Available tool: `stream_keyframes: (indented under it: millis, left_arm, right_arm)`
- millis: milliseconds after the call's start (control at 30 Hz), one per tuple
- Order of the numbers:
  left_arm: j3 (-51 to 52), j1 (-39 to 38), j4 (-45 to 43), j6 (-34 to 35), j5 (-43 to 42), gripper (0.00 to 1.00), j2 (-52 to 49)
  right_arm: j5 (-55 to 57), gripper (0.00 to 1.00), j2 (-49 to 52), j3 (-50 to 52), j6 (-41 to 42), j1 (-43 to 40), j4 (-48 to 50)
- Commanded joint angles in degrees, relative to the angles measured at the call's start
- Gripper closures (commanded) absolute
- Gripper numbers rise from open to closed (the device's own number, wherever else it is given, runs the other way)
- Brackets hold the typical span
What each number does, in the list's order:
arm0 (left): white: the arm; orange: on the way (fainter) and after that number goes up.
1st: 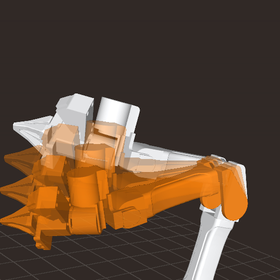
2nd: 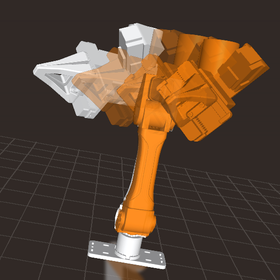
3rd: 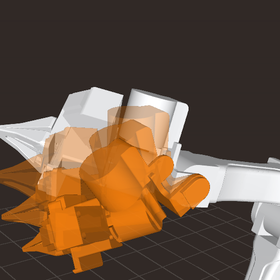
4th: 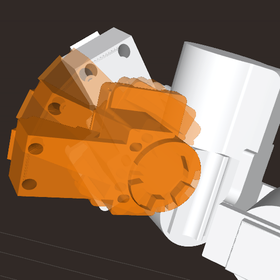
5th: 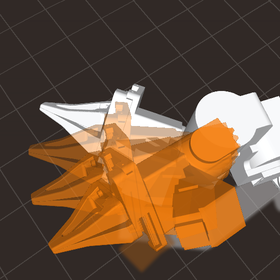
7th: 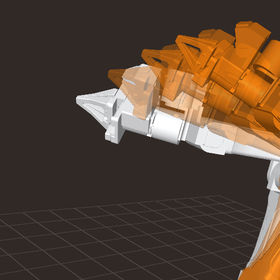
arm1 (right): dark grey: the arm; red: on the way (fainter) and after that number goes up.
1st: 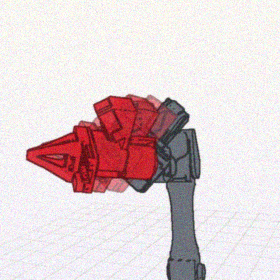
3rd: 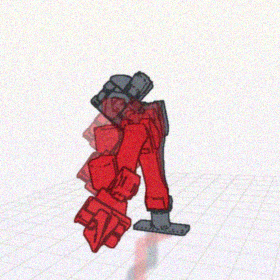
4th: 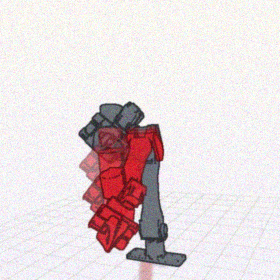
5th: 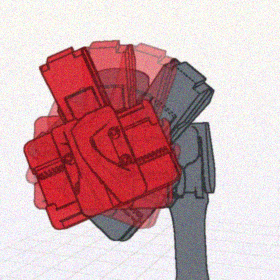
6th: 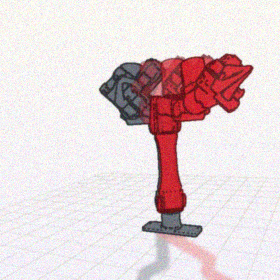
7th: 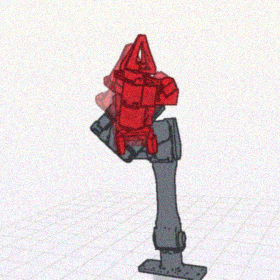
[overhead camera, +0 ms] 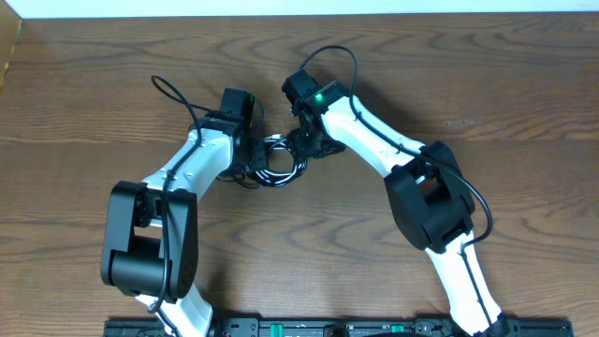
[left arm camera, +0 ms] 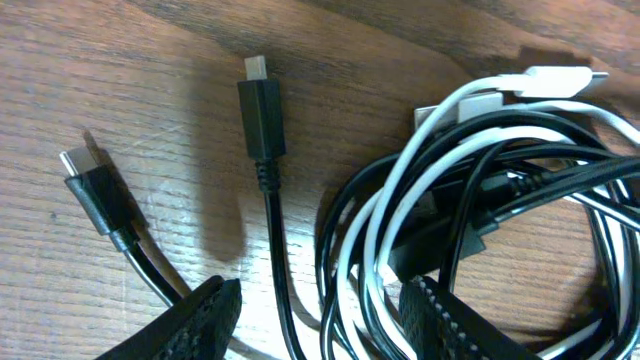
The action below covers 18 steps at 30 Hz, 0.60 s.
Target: Untangle cables
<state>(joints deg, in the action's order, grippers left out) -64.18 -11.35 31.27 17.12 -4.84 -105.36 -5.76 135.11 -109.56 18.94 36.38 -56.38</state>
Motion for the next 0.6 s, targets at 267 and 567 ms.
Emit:
stream_keyframes:
  millis: [267, 567]
  left_arm:
    - [0.70, -0.09, -0.37, -0.94, -1.97, 0.43, 0.61]
    - [0.63, -0.09, 0.92, -0.68, -1.77, 0.38, 7.74]
  right_arm:
    - [-0.17, 0.34, 4.61, -0.22, -0.20, 0.52, 0.11]
    - [-0.22, 0.34, 2.45, -0.28, -2.95, 0.33, 0.09]
